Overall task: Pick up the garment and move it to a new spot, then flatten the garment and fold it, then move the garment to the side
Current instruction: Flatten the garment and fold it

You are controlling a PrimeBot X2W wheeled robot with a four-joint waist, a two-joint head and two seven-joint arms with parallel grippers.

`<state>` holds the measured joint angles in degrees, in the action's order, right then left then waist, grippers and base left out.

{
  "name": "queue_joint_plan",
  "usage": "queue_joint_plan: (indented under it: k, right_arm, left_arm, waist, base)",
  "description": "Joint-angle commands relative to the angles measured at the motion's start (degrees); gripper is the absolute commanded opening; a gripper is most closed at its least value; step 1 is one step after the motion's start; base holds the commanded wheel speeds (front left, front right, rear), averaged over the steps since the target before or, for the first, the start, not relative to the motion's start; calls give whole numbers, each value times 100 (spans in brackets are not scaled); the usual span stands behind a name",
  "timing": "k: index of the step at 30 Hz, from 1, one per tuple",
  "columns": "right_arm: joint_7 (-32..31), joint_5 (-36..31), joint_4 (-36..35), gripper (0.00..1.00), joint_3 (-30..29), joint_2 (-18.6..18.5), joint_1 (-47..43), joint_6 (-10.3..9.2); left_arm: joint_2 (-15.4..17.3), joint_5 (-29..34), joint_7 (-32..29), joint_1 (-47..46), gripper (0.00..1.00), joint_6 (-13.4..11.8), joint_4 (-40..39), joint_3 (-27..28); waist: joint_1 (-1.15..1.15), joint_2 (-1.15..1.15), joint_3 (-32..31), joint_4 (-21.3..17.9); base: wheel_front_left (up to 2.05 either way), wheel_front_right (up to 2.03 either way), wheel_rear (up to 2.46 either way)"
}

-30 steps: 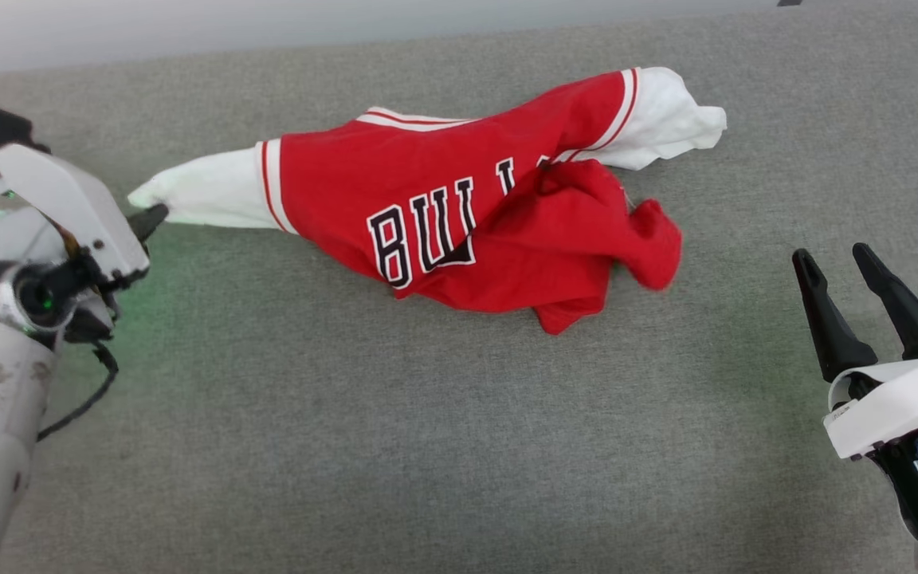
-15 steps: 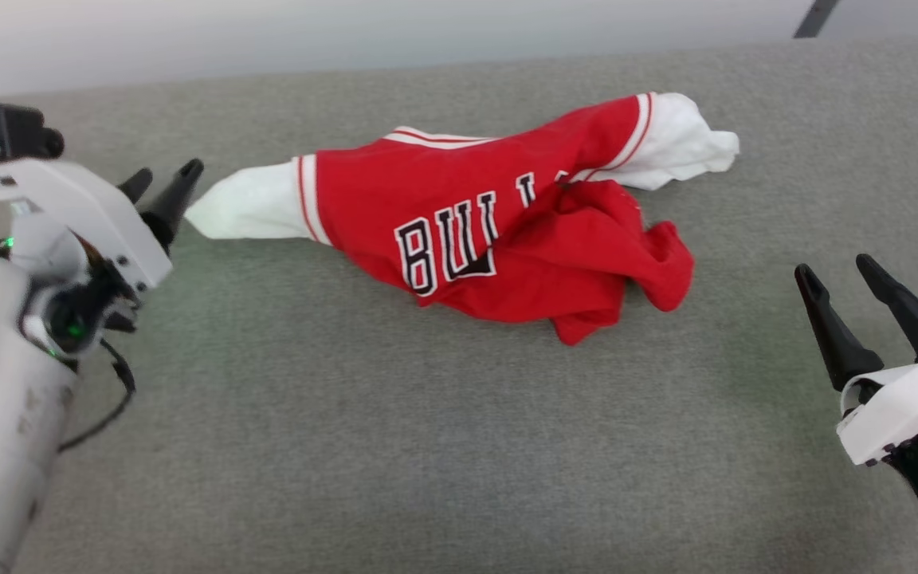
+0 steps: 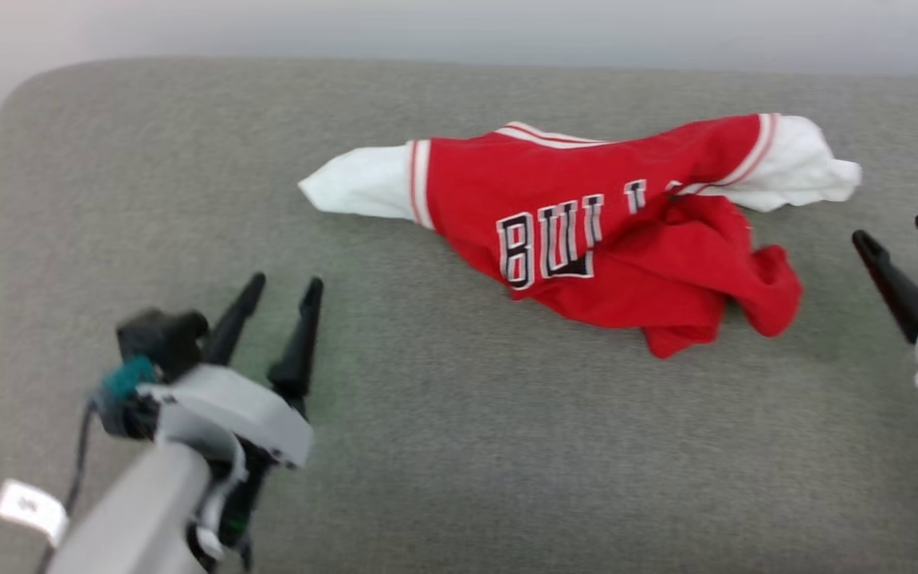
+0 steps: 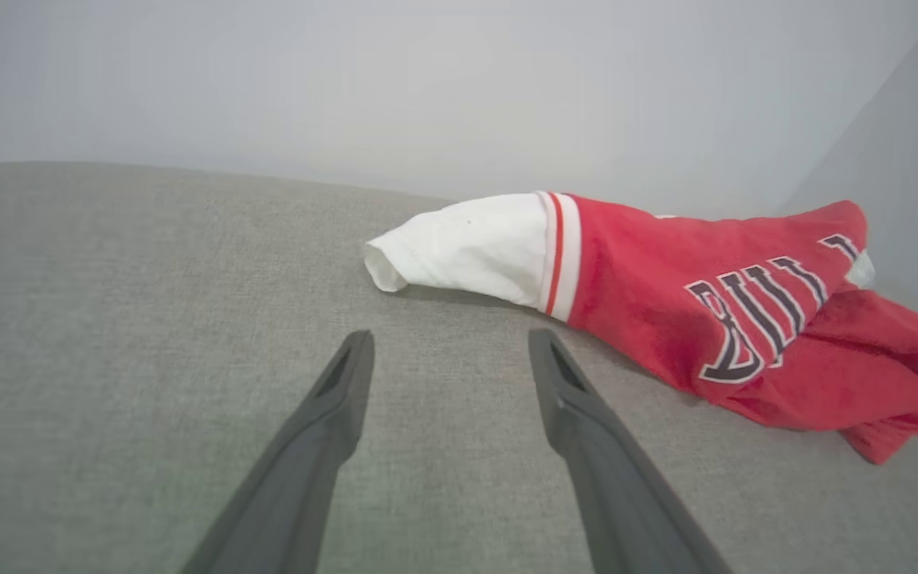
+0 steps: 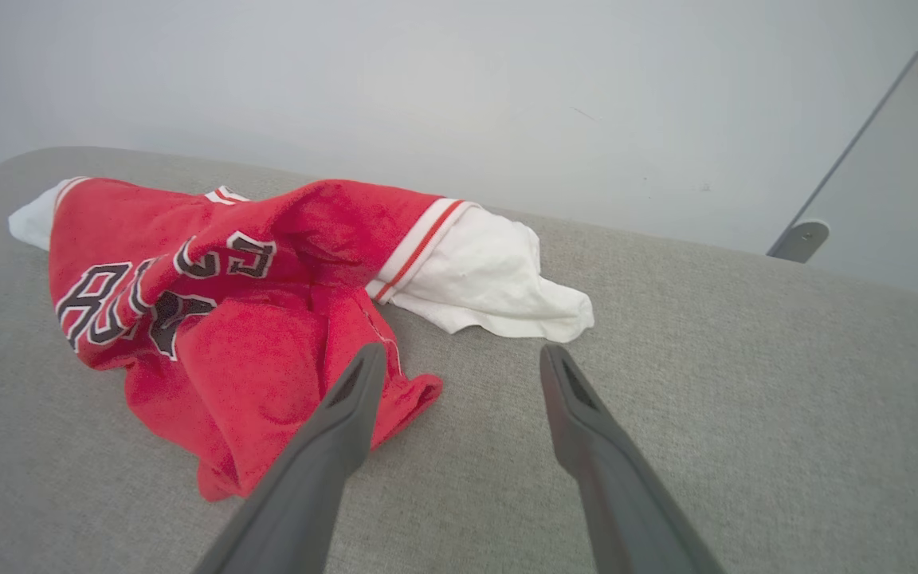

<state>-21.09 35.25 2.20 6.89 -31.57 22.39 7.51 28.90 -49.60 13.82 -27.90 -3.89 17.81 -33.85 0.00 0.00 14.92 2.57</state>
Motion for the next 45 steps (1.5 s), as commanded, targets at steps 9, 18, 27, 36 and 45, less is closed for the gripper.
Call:
queue_joint_plan:
  k: [9, 18, 27, 36, 45]
  right_arm:
    - [-1008, 774, 778, 100, 608, -1166, 1261, -4]
    - [-2227, 1143, 1464, 100, 1366, -1813, 2737, -4]
    - [-2580, 1234, 1865, 100, 2272, -1943, 3492, -4]
    - [-2232, 1410, 2212, 0, 2801, -1855, 3665, -5]
    - [-1686, 1627, 2413, 0, 3174, -1865, 3864, -7]
  left_arm:
    - [-361, 974, 129, 813, 100, -628, -1303, 354]
    - [-584, 1500, 133, 865, 100, -591, -1844, 659]
    - [-798, 1839, 133, 874, 100, -517, -2180, 773]
    - [-837, 1867, 134, 857, 100, -417, -2235, 939]
    - [-340, 1961, -157, 183, 100, -34, -2358, 1058]
  waist:
    - [0, 0, 566, 750]
    - [0, 0, 1237, 1069]
    - [0, 0, 1610, 1237]
    - [0, 0, 1759, 1195]
    - [0, 0, 1720, 997]
  base:
    - [0, 0, 0]
    - [0, 0, 0]
    - [0, 0, 0]
    - [0, 0, 0]
    - [0, 0, 0]
